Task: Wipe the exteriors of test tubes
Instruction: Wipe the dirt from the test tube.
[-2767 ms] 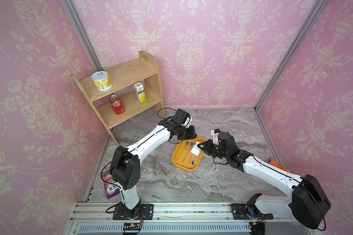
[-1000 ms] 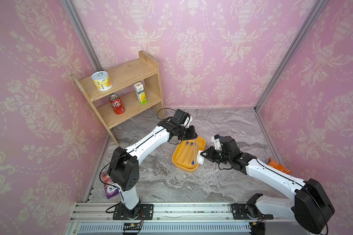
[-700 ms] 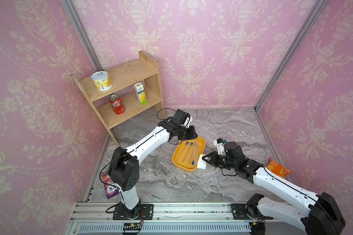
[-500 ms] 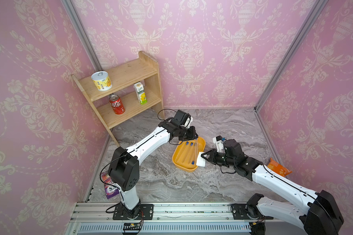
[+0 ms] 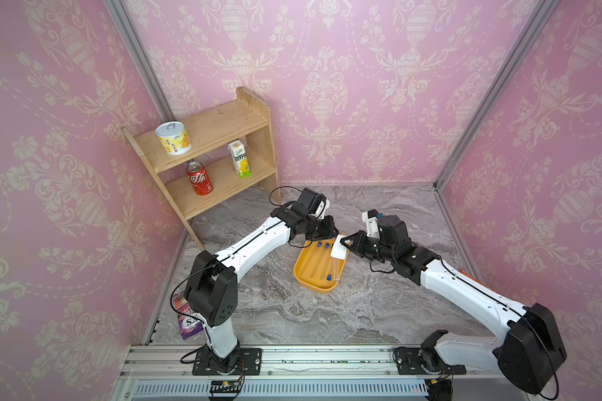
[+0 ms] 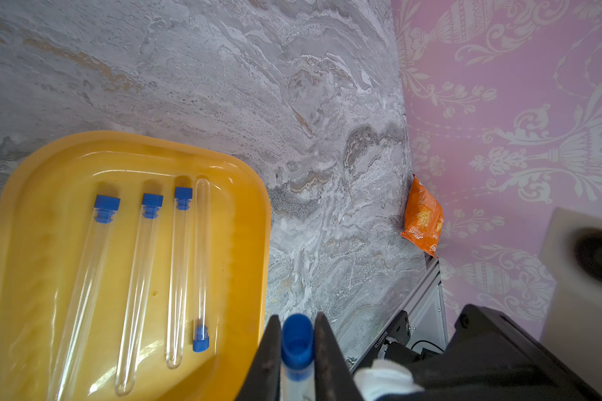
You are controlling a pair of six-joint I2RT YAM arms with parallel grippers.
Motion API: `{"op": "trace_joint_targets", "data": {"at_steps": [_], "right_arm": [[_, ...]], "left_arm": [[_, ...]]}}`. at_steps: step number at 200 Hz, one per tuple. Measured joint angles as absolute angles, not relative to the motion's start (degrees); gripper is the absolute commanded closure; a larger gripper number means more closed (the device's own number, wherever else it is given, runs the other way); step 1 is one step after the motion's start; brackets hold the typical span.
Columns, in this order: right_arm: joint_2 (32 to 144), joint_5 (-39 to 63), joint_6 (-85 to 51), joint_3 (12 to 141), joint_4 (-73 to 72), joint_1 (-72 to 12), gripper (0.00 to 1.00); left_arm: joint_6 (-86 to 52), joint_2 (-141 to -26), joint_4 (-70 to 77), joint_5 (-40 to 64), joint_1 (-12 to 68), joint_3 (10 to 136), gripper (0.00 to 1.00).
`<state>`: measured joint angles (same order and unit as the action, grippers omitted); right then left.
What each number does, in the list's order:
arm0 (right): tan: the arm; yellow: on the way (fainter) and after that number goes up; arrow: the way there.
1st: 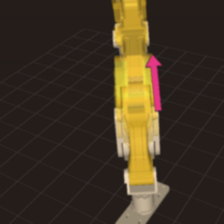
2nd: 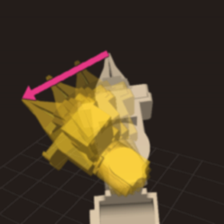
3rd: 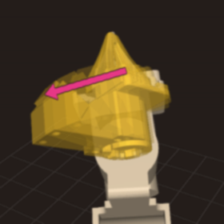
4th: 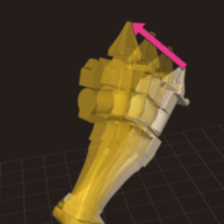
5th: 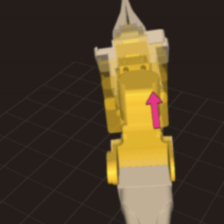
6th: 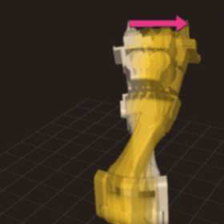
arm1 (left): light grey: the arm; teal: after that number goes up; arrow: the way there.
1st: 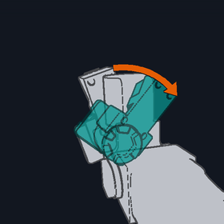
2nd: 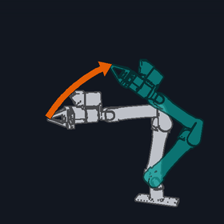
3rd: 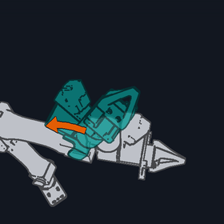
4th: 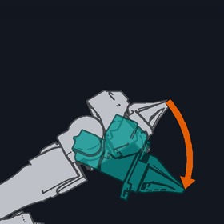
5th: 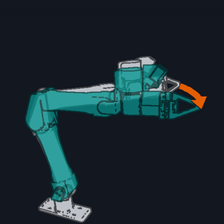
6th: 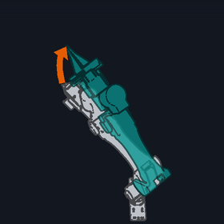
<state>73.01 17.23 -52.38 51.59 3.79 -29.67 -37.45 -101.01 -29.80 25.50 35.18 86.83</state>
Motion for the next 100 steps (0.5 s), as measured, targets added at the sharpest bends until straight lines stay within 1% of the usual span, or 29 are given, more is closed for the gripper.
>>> {"op": "trace_joint_targets", "data": {"at_steps": [40,100], "right_arm": [[76.7,17.4,-51.0,55.3,3.8,-29.1,1.00],[75.5,18.2,-51.0,52.6,3.3,-29.0,1.00]], "left_arm": [[-37.5,-100.2,-29.8,25.6,35.2,86.8,0.85],[-37.5,-100.2,-29.8,25.7,35.2,86.8,0.85]]}}
